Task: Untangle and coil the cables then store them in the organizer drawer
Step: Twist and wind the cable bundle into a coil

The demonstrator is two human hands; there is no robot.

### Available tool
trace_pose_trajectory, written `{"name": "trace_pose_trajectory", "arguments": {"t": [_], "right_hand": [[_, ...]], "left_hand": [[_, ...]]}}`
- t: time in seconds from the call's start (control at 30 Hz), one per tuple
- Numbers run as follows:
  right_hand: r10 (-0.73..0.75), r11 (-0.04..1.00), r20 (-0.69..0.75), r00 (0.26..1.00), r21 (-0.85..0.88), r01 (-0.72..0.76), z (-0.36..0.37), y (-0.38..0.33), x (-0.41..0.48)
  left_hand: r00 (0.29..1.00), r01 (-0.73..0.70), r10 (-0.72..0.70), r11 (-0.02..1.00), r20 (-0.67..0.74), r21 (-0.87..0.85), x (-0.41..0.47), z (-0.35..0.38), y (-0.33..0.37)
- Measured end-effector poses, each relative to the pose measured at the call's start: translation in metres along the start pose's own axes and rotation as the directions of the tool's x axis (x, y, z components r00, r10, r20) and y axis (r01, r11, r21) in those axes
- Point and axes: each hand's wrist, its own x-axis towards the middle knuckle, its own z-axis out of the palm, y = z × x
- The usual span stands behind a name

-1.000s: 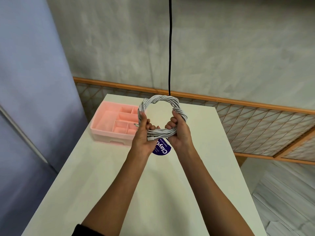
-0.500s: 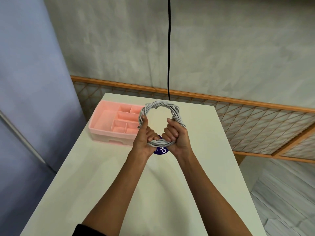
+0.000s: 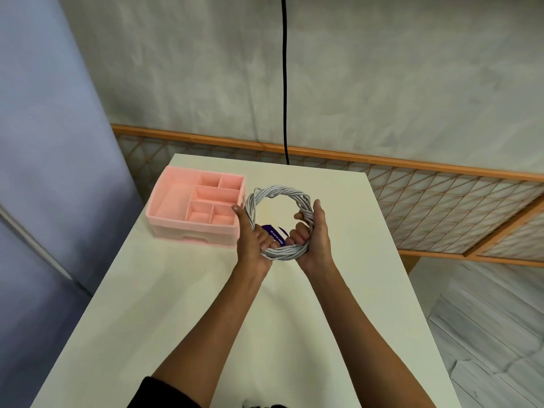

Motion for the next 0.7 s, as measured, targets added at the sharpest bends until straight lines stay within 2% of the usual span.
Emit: {"name": "trace_pose_trajectory", "arguments": {"t": [0.07,0.2,0.3,0.47,0.7], "right_hand": [[0.039,0.992,0.057,0.998,0.119,-0.045,-0.010,0.003,0.000],[0.071,0.966,0.089,0.993,0.243,-0.091,-0.029,0.012,0.001],[0.075,0.949,0.068,0.995,0.301,-0.092,-0.040,0.018,0.004],[0.086,0.971,-0.072,0.994,0.229,-0.068,-0.064,0.037,0.016],[0.127,0.989,-0.256,0.958,0.103,-0.103,-0.101,0.071,0.027]], "left_hand": [[0.999,0.042,-0.042,0.999,0.012,0.000,0.006,-0.004,-0.006],[0.990,0.127,-0.126,0.992,0.064,-0.010,0.023,-0.019,-0.022],[0.992,0.110,-0.110,0.994,0.067,0.011,0.028,-0.025,-0.031],[0.996,0.035,-0.020,0.983,-0.083,0.182,0.032,-0.032,-0.046],[0.955,0.050,0.071,0.918,-0.287,0.394,0.056,-0.058,-0.080]]}}
